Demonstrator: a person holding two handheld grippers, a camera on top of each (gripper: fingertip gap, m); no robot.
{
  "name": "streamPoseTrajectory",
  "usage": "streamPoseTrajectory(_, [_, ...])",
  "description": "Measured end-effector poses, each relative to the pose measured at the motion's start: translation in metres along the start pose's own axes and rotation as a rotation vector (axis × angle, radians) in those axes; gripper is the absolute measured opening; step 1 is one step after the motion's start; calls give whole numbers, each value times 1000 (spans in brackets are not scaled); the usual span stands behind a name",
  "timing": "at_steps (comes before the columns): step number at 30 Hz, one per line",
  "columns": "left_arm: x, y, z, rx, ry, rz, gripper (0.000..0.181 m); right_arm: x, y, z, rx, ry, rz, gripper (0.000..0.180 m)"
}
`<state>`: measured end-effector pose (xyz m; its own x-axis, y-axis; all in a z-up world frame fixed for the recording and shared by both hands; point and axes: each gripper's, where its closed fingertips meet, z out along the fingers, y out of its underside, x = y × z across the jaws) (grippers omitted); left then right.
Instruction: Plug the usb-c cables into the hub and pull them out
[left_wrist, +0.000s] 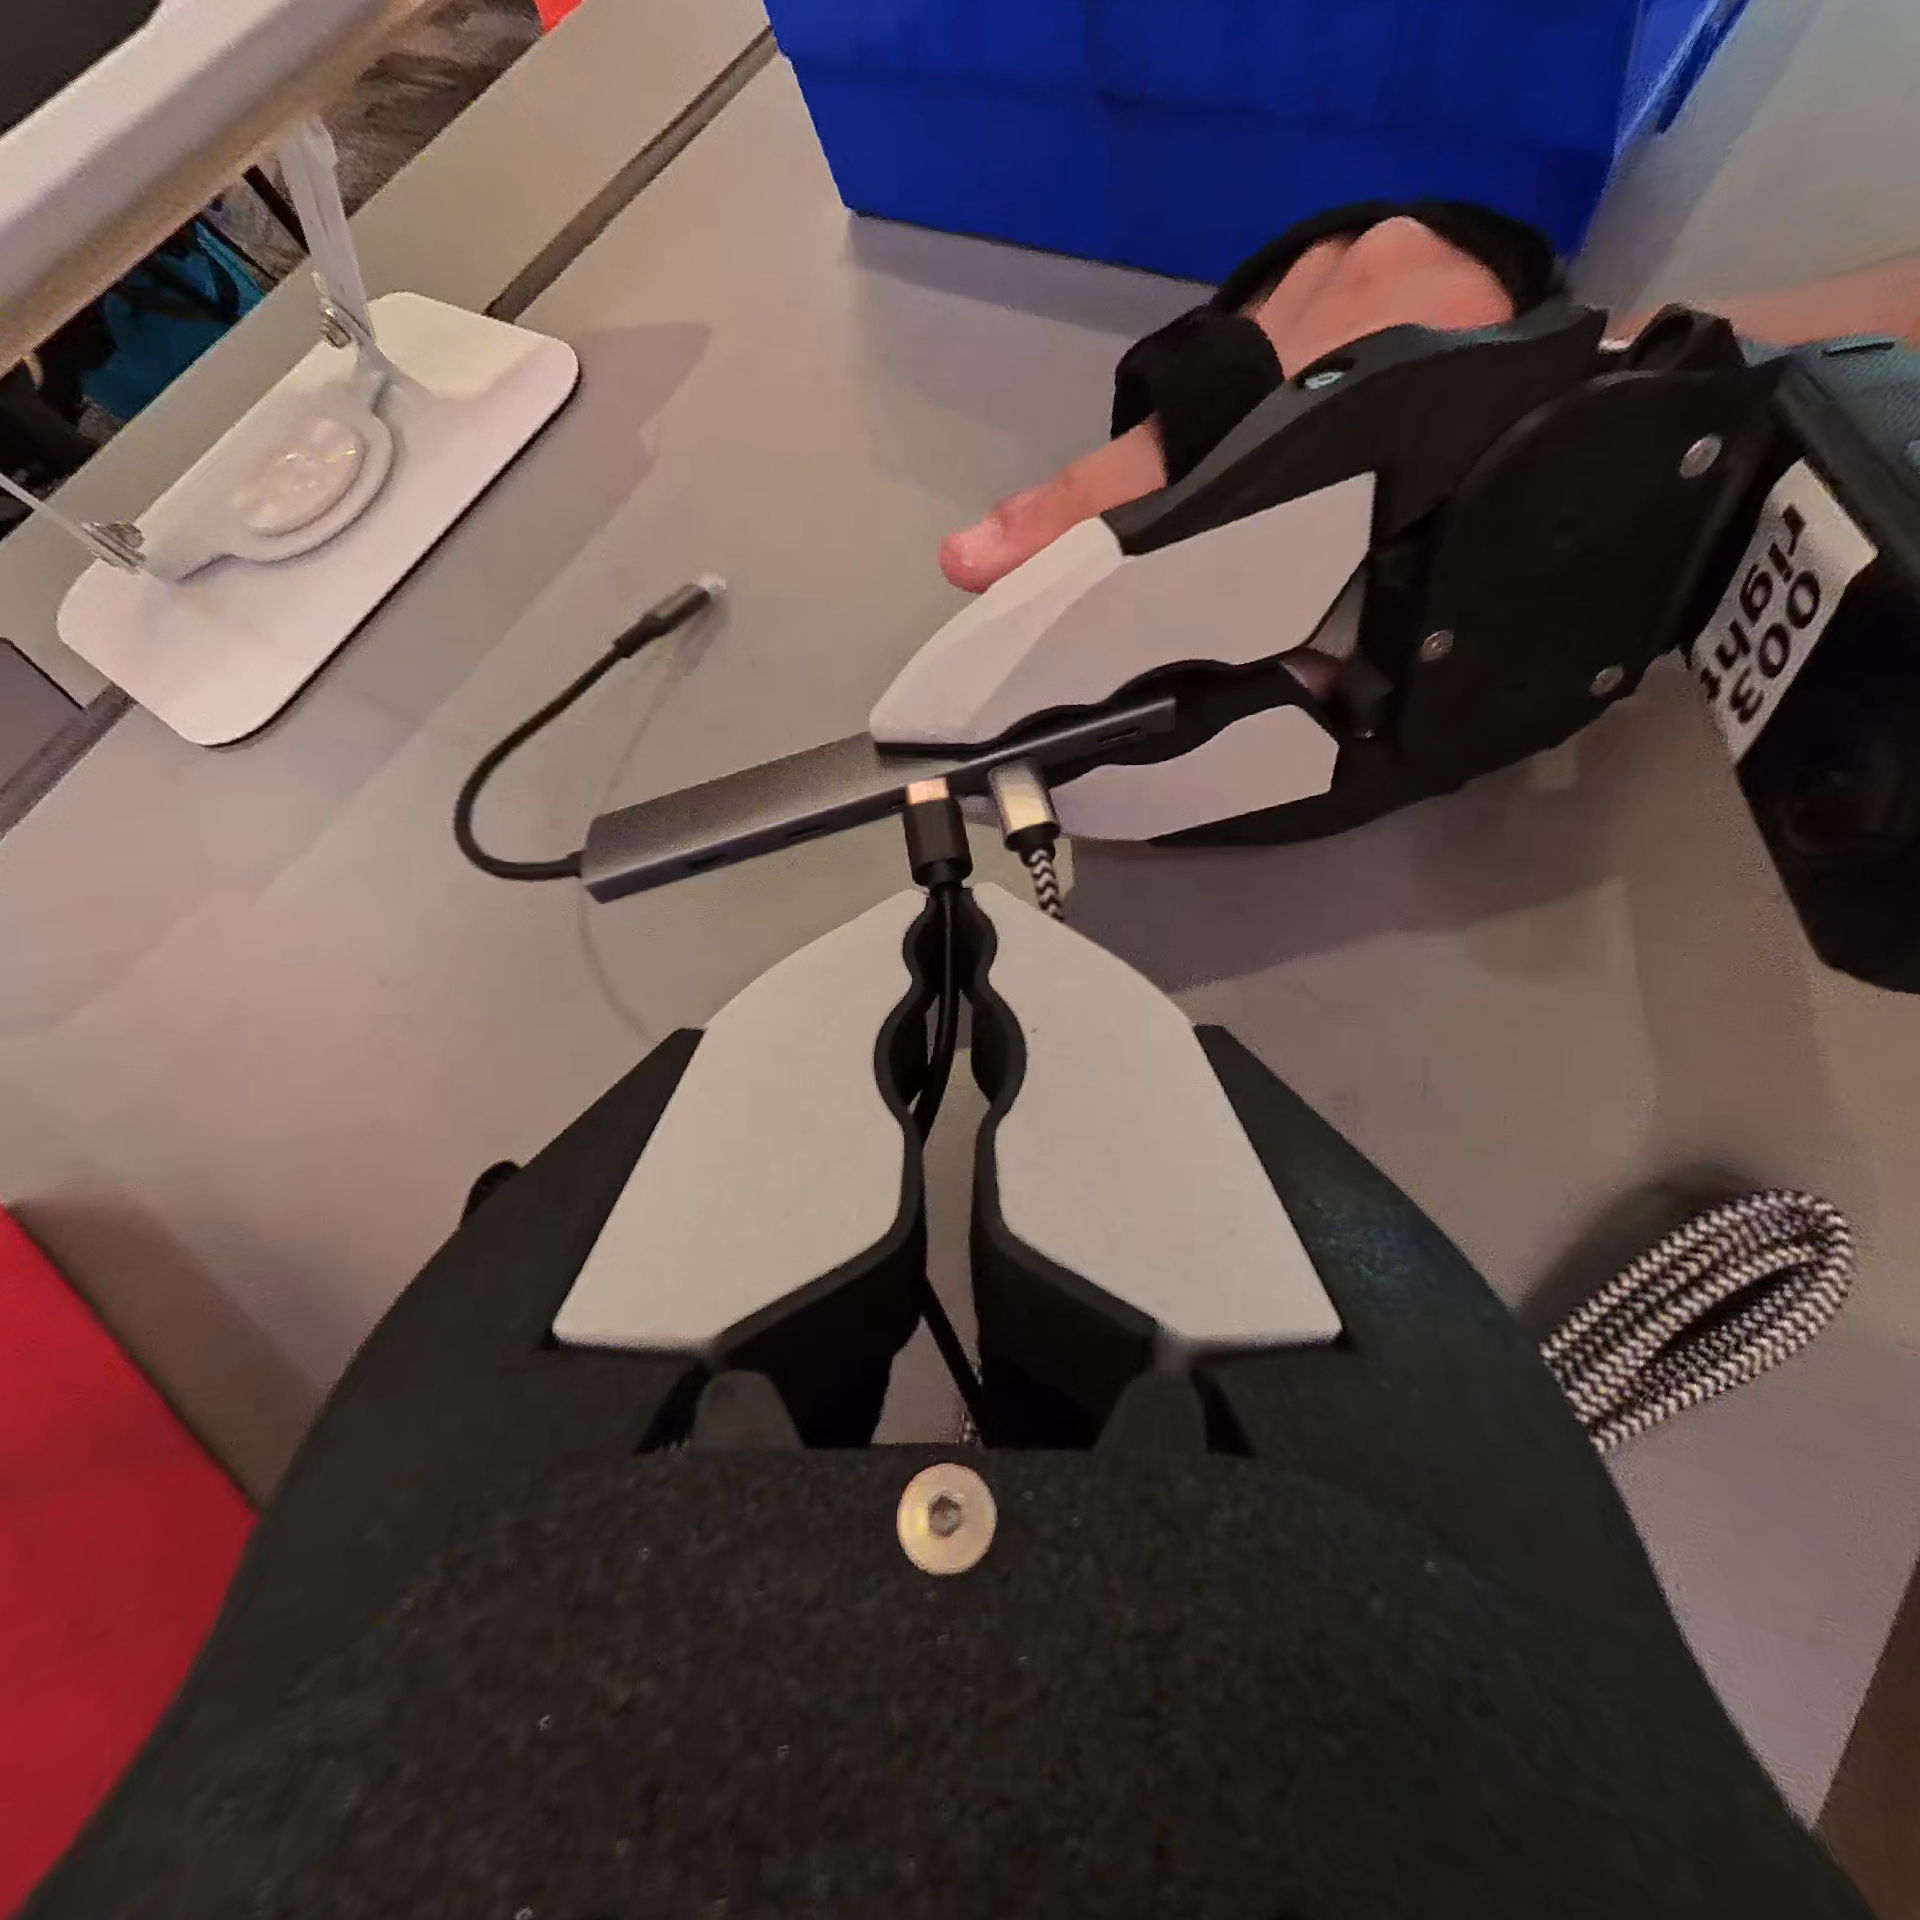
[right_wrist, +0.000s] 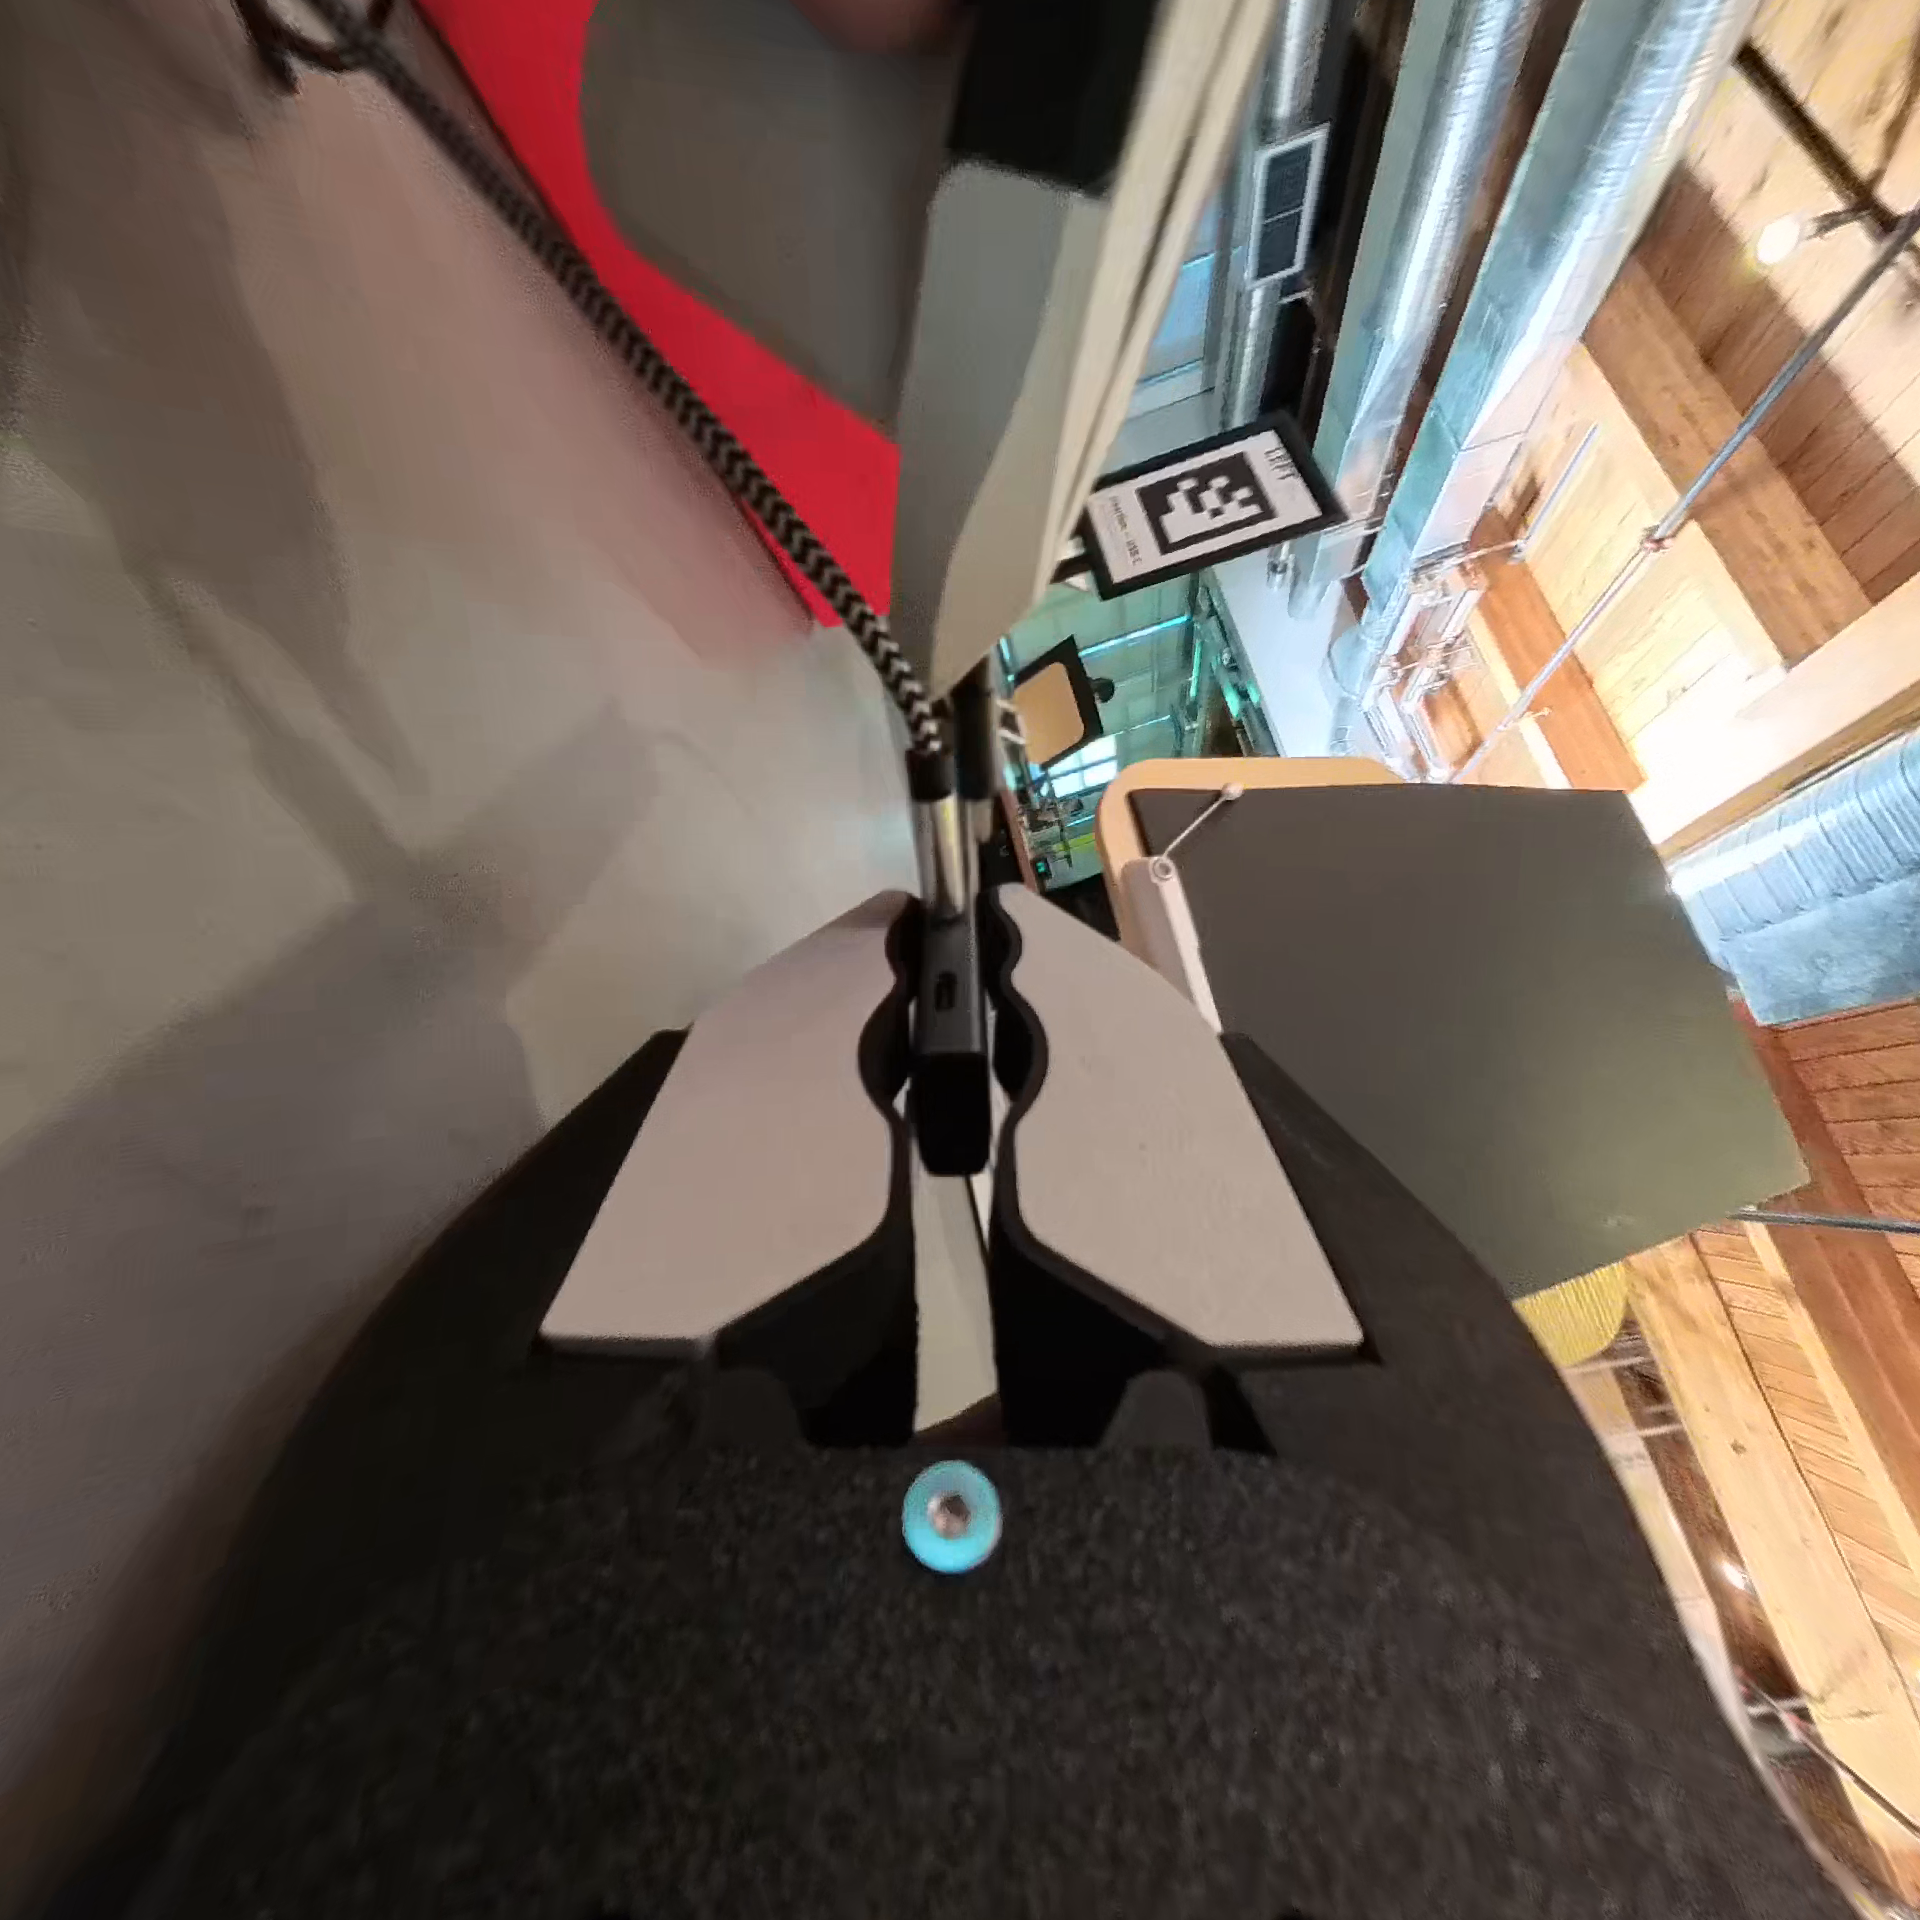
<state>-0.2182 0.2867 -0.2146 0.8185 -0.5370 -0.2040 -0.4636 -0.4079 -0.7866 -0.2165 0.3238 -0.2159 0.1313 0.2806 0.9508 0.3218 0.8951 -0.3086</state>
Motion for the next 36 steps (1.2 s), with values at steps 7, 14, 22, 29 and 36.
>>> streamPoseTrajectory(7, [-4,5,3,-36,12,-86,2,7,-4,1,27,24,-11,10])
streamPoseTrajectory(14, [-3,4,2,-31,7,-75,2,6,-5,2,24,16,-9,10])
streamPoseTrajectory(22, [-6,2,-1,-18,-9,-89,2,6,-5,2,21,17,-8,10])
streamPoseTrajectory(29, [-5,3,0,-27,-7,-92,2,6,-8,2,31,11,-3,10])
streamPoseTrajectory(36, [-2,0,2,-17,-6,-88,2,6,-10,1,35,9,-4,10])
